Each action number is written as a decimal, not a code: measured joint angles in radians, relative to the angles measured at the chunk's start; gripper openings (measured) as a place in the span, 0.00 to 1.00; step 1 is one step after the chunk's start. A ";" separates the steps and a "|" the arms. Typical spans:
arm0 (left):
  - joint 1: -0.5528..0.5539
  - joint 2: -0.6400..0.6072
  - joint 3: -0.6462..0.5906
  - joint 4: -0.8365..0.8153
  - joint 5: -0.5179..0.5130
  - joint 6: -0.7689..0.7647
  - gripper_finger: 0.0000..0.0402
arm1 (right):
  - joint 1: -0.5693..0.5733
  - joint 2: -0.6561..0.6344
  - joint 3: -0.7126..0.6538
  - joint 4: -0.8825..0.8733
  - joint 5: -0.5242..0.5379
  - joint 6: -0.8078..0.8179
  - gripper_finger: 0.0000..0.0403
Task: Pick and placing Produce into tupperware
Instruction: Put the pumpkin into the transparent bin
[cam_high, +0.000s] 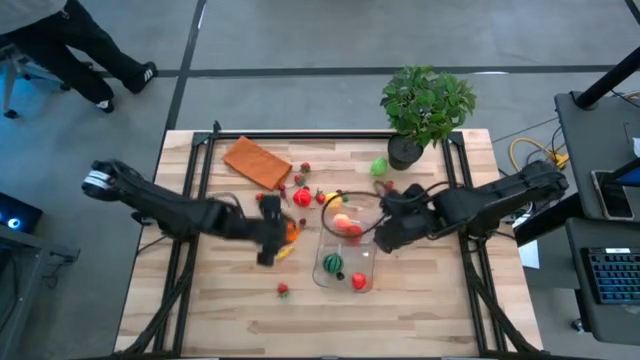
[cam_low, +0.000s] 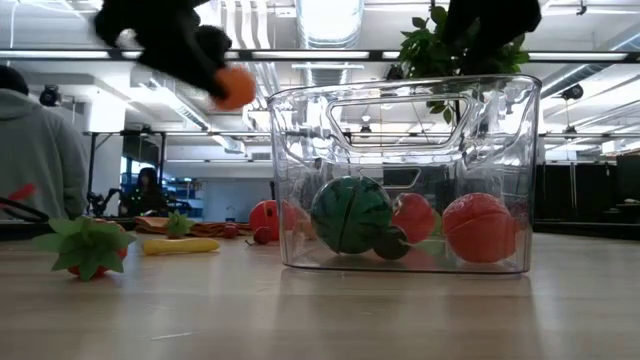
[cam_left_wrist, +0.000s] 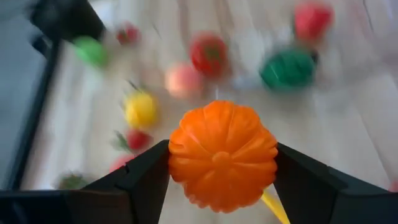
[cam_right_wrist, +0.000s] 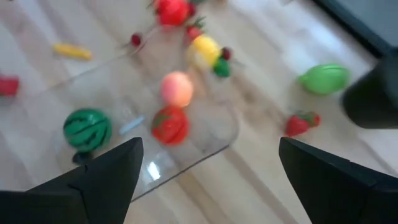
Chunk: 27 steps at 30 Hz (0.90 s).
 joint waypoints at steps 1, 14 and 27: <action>0.034 -0.007 0.005 0.035 0.031 0.032 0.60 | 0.000 -0.014 0.000 -0.017 0.020 0.020 0.91; 0.196 0.313 0.183 0.307 0.349 0.041 0.60 | 0.000 -0.144 -0.012 -0.123 0.145 0.134 0.91; 0.201 0.386 0.328 -0.019 0.360 -0.115 0.74 | 0.002 -0.137 -0.039 -0.155 0.135 0.127 0.91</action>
